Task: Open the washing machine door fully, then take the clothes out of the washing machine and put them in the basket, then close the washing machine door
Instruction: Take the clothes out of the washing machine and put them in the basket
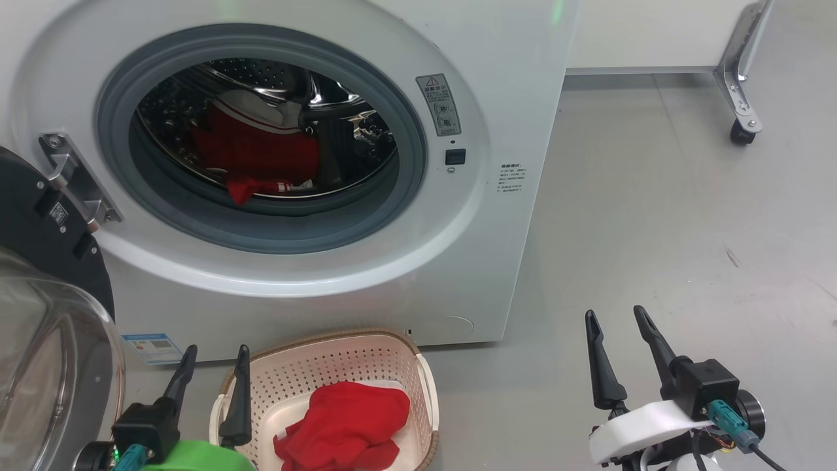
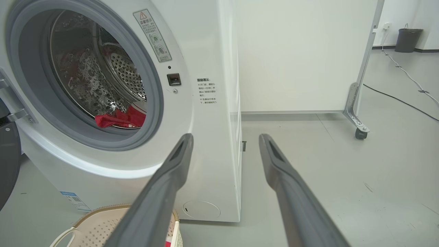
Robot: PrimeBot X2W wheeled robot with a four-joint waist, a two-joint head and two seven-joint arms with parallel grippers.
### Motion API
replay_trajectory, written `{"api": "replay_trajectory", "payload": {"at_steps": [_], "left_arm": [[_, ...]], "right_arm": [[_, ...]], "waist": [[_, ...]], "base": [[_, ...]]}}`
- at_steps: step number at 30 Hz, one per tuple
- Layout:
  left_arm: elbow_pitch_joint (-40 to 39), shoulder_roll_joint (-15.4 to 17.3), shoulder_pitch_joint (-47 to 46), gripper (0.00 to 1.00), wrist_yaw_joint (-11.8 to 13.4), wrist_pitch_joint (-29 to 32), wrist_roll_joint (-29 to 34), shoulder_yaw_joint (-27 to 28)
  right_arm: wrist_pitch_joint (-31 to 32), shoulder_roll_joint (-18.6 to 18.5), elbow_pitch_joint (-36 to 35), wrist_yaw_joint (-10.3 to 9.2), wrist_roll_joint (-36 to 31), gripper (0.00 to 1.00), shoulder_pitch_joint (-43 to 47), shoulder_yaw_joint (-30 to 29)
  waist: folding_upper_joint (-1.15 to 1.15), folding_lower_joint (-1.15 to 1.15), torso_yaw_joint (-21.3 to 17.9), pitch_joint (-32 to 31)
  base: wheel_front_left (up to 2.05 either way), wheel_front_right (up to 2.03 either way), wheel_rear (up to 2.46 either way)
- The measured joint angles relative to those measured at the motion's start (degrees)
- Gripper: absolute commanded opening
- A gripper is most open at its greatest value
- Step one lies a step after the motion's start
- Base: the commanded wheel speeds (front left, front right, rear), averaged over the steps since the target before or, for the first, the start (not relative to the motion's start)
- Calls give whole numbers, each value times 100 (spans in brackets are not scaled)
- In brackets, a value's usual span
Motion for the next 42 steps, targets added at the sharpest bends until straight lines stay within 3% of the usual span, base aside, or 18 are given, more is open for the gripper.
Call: {"api": "replay_trajectory", "payload": {"at_steps": [21, 27, 37, 42], "left_arm": [[-498, 2, 205, 100, 198, 86, 5, 2], [-502, -5, 143, 100, 201, 391, 43, -80], [-253, 8, -929, 100, 86, 959, 3, -237], [74, 252, -1546, 100, -5, 1437, 196, -354]], "right_arm": [[0, 13, -126, 67, -22, 100, -2, 12], [0, 15, -255, 65, -58, 100, -6, 35], [0, 18, -428, 57, -182, 100, -205, 209], [0, 15, -500, 42, -181, 100, -405, 400]], "waist": [[0, 0, -71, 200], [0, 0, -90, 431], [0, 0, -139, 1099], [0, 0, -221, 1482]], "base": [[0, 0, 0], [0, 0, 0], [0, 0, 0], [0, 0, 0]]}}
